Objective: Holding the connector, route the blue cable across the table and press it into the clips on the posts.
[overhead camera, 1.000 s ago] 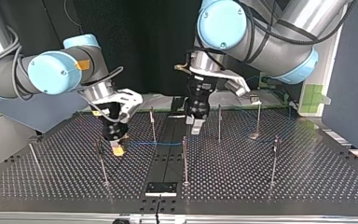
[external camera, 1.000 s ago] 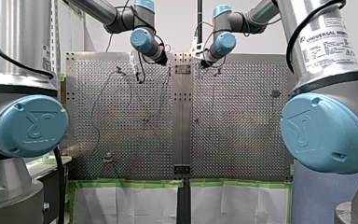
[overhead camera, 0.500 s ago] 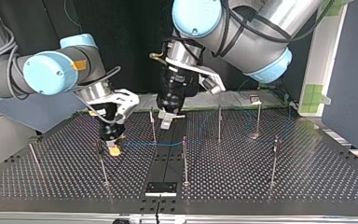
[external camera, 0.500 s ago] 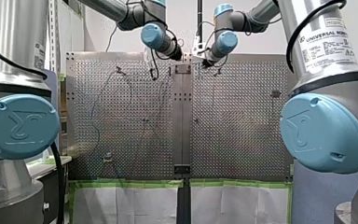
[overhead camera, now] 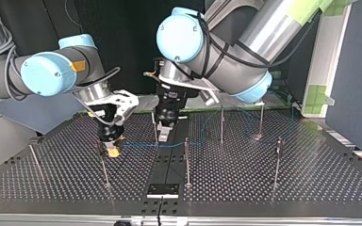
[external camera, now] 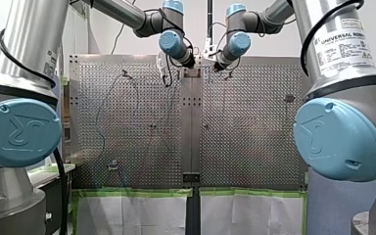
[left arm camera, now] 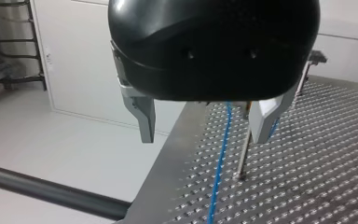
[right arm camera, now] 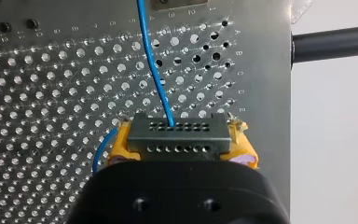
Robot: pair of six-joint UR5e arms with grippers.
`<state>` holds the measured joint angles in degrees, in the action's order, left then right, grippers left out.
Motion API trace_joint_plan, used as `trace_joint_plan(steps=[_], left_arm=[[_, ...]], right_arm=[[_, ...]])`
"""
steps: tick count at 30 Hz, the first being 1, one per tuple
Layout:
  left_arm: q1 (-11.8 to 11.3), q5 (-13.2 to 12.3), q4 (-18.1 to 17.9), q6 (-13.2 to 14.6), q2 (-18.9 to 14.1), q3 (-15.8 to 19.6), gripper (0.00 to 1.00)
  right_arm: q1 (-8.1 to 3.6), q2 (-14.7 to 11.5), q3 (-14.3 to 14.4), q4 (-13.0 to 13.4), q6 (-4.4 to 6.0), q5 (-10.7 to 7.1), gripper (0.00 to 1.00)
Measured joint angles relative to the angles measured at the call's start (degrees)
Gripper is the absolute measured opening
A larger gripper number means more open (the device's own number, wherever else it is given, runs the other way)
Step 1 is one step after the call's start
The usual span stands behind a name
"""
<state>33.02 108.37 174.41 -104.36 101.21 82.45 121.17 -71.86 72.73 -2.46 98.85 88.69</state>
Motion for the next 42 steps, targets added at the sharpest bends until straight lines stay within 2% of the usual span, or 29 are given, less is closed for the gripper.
trace_joint_plan(steps=[9,14,25,37,38,39,40,41,42], left_arm=[[-0.8,0.05,-0.39,-0.3,0.79,-1.64,1.0],[-0.42,0.65,1.11,0.12,3.04,-3.68,1.0],[-0.72,1.97,1.7,0.13,7.97,-9.09,1.0],[-0.91,3.45,1.5,0.13,9.37,-10.21,1.0],[-0.91,3.53,1.53,0.13,9.37,-10.21,0.91],[-0.91,3.6,1.54,0.16,9.37,-10.21,0.91],[-0.89,3.68,1.55,0.2,9.37,-10.22,0.75],[-0.88,3.74,1.55,0.23,9.37,-10.22,0.62],[-0.87,3.79,1.56,0.25,9.38,-10.21,0.62]], right_arm=[[0.09,0.0,0.01,0.02,-0.05,-0.04,0.0],[0.15,0.0,0.02,0.0,-0.05,-0.13,0.0],[0.25,0.0,0.01,0.02,-0.13,-0.29,0.0],[0.3,0.0,0.02,0.08,-0.14,-0.35,0.0],[0.3,0.0,0.02,0.09,-0.14,-0.35,0.0],[0.3,0.01,0.01,0.08,-0.14,-0.35,0.0],[0.31,0.0,0.02,0.08,-0.14,-0.35,0.0],[0.31,0.0,0.03,0.08,-0.14,-0.35,0.0],[0.31,0.0,0.02,0.08,-0.14,-0.36,0.0]])
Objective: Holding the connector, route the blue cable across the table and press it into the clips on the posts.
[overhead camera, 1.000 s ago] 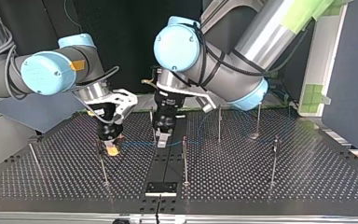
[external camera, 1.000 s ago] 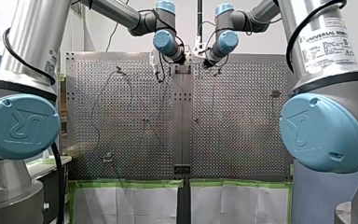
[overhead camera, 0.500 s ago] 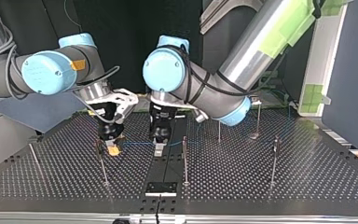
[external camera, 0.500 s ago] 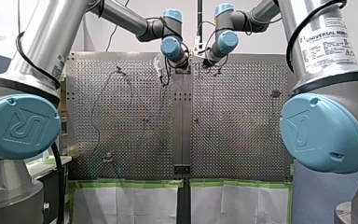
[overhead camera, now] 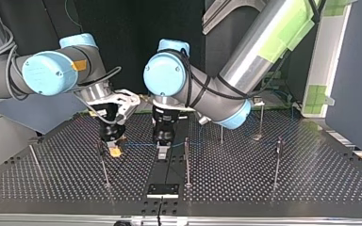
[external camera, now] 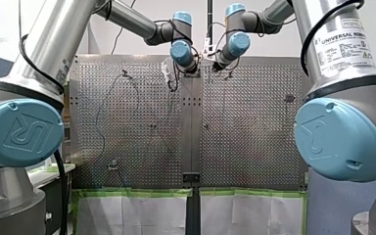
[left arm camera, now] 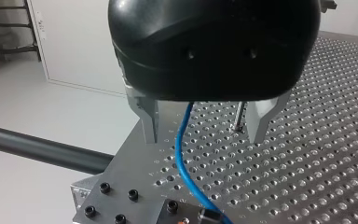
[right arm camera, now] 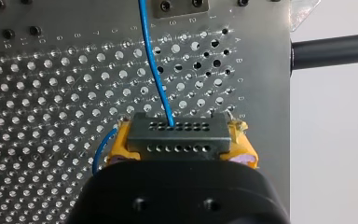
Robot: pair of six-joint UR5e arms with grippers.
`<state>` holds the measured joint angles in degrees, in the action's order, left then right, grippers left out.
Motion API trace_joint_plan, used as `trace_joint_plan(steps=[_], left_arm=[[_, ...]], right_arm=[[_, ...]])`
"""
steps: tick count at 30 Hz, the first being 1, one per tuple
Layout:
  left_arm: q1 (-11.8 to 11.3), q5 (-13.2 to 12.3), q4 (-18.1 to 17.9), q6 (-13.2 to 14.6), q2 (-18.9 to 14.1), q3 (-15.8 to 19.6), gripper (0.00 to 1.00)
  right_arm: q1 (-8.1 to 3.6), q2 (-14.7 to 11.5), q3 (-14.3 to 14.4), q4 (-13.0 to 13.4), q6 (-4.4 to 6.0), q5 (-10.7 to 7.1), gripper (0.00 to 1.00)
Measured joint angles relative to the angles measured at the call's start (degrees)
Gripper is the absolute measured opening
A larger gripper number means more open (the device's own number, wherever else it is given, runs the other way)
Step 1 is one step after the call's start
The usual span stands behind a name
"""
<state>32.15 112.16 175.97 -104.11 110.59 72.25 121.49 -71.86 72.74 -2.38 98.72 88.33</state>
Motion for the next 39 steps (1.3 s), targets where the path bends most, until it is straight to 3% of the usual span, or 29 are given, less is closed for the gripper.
trace_joint_plan(steps=[1,2,3,5,17,25,33,39], left_arm=[[0.01,0.04,0.0,0.02,0.01,0.0,0.38],[0.02,0.07,-0.03,0.03,0.01,-0.01,0.24],[0.03,0.11,-0.05,0.03,0.01,-0.01,0.24],[0.04,0.32,-0.12,0.03,0.01,-0.02,0.0],[0.38,1.71,0.13,-0.12,-0.01,-0.02,0.0],[2.7,5.24,1.73,0.95,-0.02,1.83,0.0],[5.4,9.03,-1.23,0.47,0.0,5.77,0.0],[4.98,8.79,-4.06,-0.11,0.29,8.61,0.0]], right_arm=[[0.0,0.0,0.0,0.0,0.0,0.0,0.0],[0.0,0.0,0.0,0.0,0.0,-0.01,0.0],[0.01,0.0,0.0,0.0,0.0,-0.03,0.0],[0.06,0.01,0.0,0.01,0.0,-0.05,0.0],[0.02,0.03,0.07,0.01,0.0,0.0,0.0],[-0.27,0.02,2.49,0.06,0.02,0.07,0.0],[-0.27,0.0,5.83,0.09,-0.04,0.08,0.0],[0.0,-0.07,8.29,0.2,-0.53,0.12,0.0]])
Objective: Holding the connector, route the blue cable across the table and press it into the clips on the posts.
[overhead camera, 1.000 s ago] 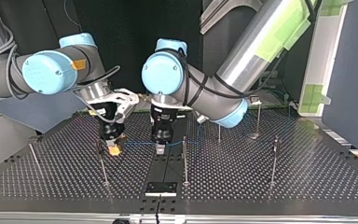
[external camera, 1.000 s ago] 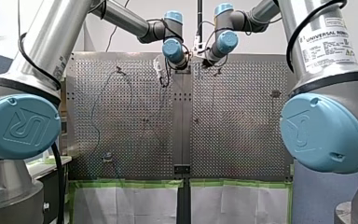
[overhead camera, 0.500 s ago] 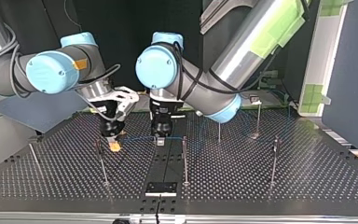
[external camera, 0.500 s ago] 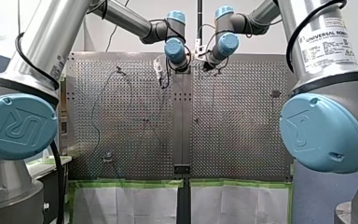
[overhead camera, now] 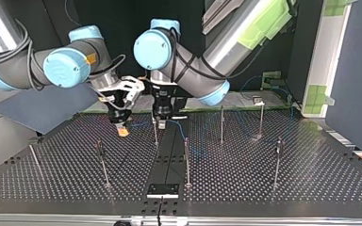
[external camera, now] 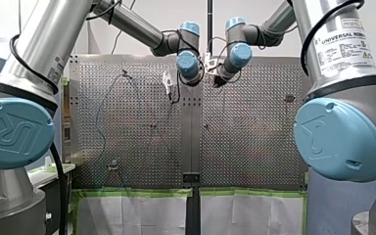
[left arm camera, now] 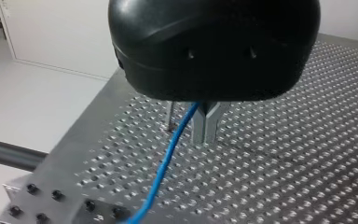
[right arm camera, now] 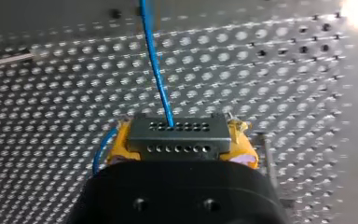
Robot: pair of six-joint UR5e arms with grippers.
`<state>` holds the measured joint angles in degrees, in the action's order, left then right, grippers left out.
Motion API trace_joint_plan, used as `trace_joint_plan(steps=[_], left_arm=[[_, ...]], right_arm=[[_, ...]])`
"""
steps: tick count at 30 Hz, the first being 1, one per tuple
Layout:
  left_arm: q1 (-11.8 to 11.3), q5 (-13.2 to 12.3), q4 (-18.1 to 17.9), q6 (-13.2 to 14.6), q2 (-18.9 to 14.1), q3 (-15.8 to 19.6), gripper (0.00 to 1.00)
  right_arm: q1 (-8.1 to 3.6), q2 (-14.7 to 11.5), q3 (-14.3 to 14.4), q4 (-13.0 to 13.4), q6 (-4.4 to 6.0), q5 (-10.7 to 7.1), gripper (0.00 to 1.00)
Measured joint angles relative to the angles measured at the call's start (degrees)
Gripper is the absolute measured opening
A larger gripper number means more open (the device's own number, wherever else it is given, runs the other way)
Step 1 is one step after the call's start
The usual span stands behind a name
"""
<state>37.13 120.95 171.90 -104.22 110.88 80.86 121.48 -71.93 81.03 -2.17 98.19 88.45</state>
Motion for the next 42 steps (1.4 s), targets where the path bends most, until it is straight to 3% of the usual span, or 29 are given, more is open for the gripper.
trace_joint_plan(steps=[7,18,26,37,42], left_arm=[[-0.7,-0.67,-3.89,-1.0,2.29,3.91,0.0],[-1.7,-2.61,-9.22,-1.8,2.6,9.24,0.0],[-2.15,-4.46,-13.35,-1.99,2.79,13.37,0.0],[-2.95,-9.73,-18.92,-3.04,6.28,18.79,0.0],[-3.23,-11.58,-20.77,-3.37,6.48,19.23,0.0]], right_arm=[[-0.19,-0.22,3.08,0.13,-0.63,-0.02,0.0],[-0.12,-1.45,7.08,0.96,-1.91,0.59,0.0],[-0.2,-1.87,11.21,3.97,-1.97,0.91,0.0],[-0.63,-1.68,16.63,9.34,-2.42,1.44,0.0],[-1.06,-1.15,19.03,11.76,-2.47,1.32,0.0]])
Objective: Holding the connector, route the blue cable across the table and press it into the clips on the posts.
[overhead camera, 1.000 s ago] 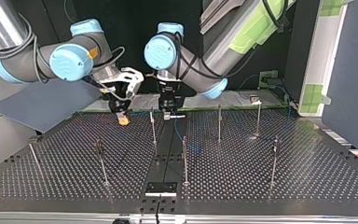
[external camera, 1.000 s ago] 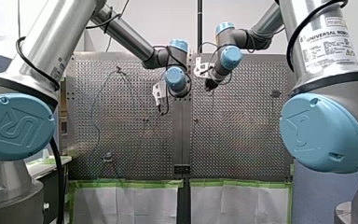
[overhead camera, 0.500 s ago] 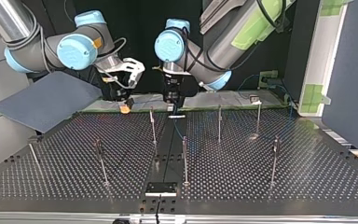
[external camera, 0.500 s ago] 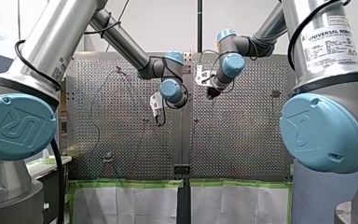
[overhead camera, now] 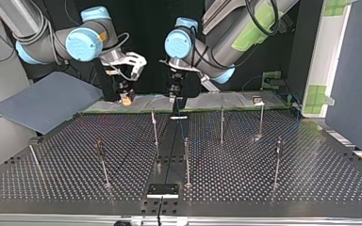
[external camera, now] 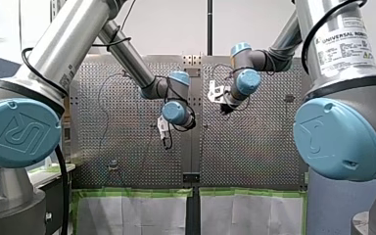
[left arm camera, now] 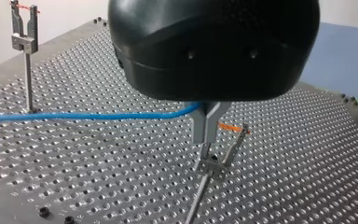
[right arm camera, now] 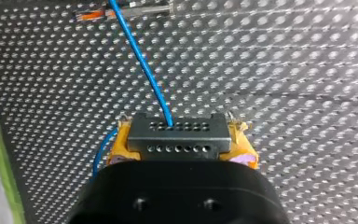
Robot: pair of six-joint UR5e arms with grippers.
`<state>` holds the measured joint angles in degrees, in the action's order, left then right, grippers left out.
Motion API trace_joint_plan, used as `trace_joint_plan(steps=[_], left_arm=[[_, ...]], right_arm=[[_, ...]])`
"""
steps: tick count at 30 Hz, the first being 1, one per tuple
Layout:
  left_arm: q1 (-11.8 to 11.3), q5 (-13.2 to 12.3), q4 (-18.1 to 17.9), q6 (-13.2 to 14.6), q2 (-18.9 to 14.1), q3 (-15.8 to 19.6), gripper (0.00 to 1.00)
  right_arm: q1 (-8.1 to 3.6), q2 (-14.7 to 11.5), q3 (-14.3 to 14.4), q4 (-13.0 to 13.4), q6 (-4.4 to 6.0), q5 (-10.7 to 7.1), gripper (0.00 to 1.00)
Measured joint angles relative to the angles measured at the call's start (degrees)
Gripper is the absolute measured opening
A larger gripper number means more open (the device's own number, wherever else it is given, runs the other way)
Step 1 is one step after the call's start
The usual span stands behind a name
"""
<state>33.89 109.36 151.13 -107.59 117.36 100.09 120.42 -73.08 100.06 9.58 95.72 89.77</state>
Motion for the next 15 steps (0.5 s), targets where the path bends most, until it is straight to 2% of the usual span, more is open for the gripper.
trace_joint_plan(steps=[8,15], left_arm=[[-0.33,-1.98,0.47,-0.36,2.26,-2.89,0.0],[-0.76,-2.07,0.51,-0.9,5.24,-5.44,0.0]], right_arm=[[-0.53,3.69,3.85,4.31,-1.26,-1.93,0.0],[-1.64,6.42,3.86,7.36,-1.17,-2.95,0.0]])
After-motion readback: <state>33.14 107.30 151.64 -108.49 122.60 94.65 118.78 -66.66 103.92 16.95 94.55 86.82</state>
